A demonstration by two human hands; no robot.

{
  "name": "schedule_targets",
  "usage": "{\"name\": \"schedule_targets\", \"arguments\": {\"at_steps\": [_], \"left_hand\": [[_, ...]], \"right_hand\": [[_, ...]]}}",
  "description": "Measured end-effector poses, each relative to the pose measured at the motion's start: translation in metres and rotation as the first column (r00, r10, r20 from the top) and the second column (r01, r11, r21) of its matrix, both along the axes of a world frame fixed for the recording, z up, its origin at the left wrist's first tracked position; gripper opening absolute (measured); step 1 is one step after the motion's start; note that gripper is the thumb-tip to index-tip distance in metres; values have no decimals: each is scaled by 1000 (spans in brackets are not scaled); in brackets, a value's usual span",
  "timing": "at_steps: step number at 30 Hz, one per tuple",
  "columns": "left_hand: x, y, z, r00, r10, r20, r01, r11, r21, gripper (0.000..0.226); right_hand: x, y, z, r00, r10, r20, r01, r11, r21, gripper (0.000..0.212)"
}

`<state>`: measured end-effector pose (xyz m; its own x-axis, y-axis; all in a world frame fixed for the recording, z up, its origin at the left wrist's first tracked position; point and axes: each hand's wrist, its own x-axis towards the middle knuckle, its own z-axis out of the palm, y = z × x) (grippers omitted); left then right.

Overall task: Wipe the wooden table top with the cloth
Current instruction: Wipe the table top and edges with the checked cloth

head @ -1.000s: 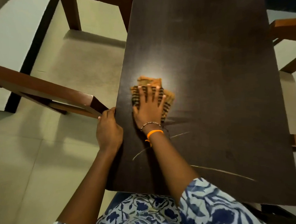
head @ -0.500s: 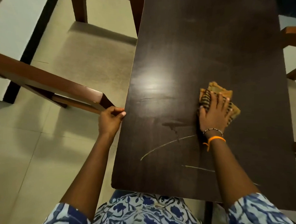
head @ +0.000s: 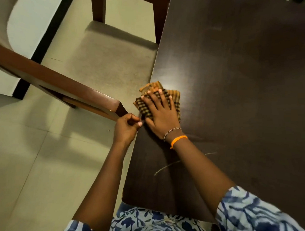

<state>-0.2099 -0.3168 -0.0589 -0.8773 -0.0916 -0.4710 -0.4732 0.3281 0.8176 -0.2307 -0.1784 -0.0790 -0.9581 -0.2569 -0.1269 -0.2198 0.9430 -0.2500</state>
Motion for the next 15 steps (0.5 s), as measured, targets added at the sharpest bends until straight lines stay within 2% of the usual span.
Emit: {"name": "schedule_targets", "arguments": {"at_steps": [4,9,11,13,15], "left_hand": [[-1,0,0,1000,-14,21,15,1000,-18,6],[5,0,-1,999,21,32,-20,999,-33,15],[6,1,1,998,40,38,-39,999,-22,18],[6,2,3,994,75,76,-78,996,44,7],[5,3,4,987,116,113,-129,985,118,15]], "right_hand": [[-56,11,-1,994,-105,-34,106,994,35,69],[-110,15,8,978,-198,60,195,980,50,63],[-106,10,10,976,-199,89,196,980,45,64],[-80,0,12,977,-193,89,189,981,49,64],[-39,-11,12,984,-157,88,154,987,41,65]]}}
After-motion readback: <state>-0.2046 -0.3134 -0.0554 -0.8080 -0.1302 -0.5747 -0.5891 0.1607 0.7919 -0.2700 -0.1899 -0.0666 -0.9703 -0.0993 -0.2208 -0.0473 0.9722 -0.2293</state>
